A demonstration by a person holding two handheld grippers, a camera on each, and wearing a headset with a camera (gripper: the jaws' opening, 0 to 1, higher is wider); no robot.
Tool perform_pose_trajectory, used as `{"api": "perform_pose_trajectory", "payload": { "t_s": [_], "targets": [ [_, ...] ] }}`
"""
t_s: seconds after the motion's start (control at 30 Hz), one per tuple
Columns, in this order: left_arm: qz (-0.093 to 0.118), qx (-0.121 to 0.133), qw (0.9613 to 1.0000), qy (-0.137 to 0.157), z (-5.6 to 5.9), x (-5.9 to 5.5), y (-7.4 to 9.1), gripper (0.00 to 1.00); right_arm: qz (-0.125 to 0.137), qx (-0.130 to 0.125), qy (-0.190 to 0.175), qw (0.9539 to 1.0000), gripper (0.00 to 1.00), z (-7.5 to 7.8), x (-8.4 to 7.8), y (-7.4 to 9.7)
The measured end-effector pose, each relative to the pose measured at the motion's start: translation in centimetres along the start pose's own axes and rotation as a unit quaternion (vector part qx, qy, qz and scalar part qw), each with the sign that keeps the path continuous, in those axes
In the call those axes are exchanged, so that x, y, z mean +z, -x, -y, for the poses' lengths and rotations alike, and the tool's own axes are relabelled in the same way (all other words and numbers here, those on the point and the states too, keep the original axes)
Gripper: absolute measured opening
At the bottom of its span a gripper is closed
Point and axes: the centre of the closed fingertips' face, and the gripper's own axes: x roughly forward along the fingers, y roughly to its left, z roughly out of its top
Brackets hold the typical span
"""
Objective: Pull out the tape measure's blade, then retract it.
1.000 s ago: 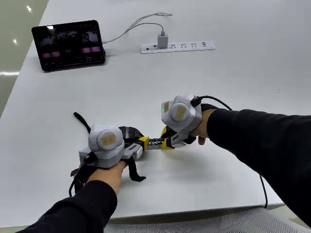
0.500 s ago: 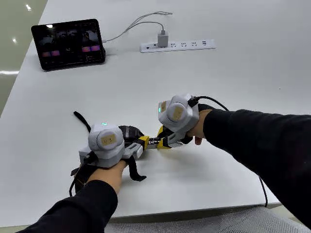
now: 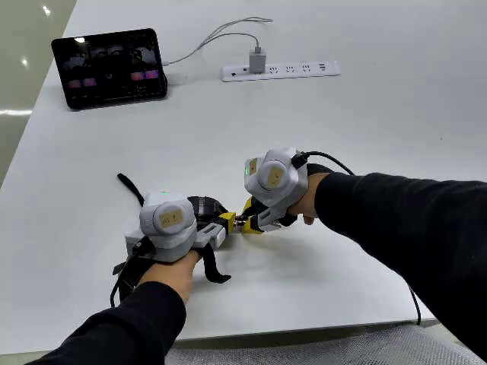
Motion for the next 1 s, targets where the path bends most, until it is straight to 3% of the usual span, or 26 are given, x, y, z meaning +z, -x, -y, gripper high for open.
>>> {"api": "perform_pose_trajectory", "payload": {
  "t_s": [1.0],
  "targets": [
    [0.002, 0.000, 1.0000, 0.004, 0.0, 0.0, 0.0, 0.61, 0.017, 0.004, -0.005, 0.9998, 0.12, -0.3, 1.2, -0.9]
  ]
}}
